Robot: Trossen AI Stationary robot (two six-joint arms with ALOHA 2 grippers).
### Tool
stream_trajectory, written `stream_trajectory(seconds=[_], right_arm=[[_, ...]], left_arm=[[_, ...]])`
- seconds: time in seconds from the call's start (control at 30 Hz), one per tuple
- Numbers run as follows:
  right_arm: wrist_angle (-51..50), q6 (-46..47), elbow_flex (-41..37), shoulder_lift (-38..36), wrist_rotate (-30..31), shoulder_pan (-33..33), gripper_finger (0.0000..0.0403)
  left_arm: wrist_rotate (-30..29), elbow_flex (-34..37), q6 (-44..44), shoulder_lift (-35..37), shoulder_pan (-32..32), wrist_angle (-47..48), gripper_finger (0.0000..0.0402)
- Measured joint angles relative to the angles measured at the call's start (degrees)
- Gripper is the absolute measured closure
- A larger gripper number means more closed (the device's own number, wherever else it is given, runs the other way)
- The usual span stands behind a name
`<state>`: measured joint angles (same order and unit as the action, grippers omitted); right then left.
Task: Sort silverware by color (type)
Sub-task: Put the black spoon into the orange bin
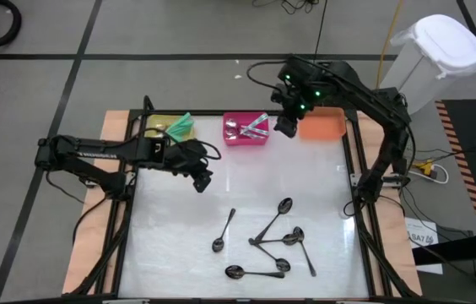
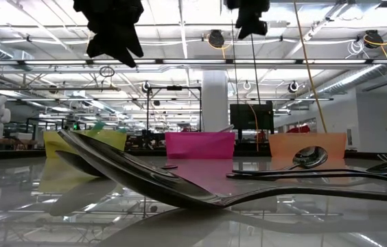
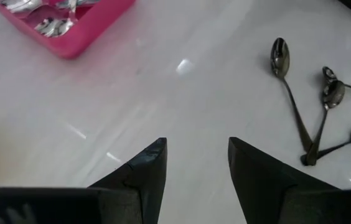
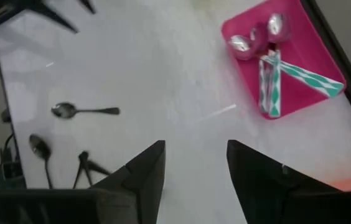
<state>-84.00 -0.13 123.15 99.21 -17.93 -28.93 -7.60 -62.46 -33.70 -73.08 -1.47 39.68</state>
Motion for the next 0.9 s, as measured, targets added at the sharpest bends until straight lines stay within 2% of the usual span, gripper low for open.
stream_trajectory(seconds=[0.37, 0.63, 0.77, 0.9], right_arm=[[-1.77, -4.99, -0.04, -4.69, 3.40, 2.42, 0.0234], [-3.22, -4.72, -0.04, -8.43, 2.95, 3.15, 0.0234], [-3.48, -4.85, -0.04, -10.53, 2.91, 3.94, 0.0234], [-5.87, -4.90, -0.04, -13.25, 2.91, 4.49, 0.0234]], left_arm=[[-4.37, -0.07, -12.36, -1.35, 5.78, 0.20, 0.0232], [-4.01, -0.07, -19.89, -9.82, 13.04, -1.32, 0.0232], [-1.11, -0.07, -24.90, -14.02, 16.05, -6.20, 0.0232], [-1.15, -0.07, -33.00, -17.28, 18.21, -11.46, 0.0232]])
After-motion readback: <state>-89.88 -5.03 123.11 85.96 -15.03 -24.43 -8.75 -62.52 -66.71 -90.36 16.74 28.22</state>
